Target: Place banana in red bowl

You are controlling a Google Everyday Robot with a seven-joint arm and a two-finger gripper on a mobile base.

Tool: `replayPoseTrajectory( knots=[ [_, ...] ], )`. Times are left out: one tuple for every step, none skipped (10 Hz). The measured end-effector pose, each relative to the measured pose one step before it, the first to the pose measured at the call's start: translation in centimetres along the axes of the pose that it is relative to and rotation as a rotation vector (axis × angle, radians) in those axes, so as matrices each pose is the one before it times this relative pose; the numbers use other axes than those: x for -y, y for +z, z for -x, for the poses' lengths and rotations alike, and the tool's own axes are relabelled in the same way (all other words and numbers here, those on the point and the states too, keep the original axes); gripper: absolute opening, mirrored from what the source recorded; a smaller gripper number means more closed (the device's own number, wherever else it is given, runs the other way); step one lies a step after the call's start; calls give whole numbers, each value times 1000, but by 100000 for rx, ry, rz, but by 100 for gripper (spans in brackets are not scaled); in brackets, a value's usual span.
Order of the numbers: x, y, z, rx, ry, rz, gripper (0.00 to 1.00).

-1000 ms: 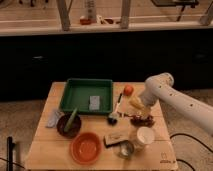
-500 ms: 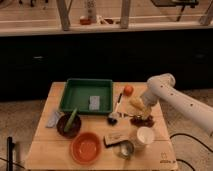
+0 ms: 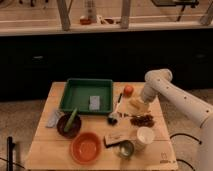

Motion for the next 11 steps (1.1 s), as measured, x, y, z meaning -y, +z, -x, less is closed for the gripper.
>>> replayPoseTrajectory(
  knots=[
    [189,209,-209,305,3005,447,80],
    [358,357,6,771,3736,256,80],
    [279,436,190,1200,3700,-52,80],
    [167,289,-88,778,2520,-367,80],
    [179,360,-242,1023,3239,-503,80],
    [201,472,-195,1118,3339,-542,80],
    [82,477,-19,586,1597,7,80],
    [102,562,99,546,1634,-25,78],
    [139,425,-85,353,1744,-243,71],
    [145,290,-235,98,1315,-335,60],
    [81,206,-64,116,858,-154,51]
  ],
)
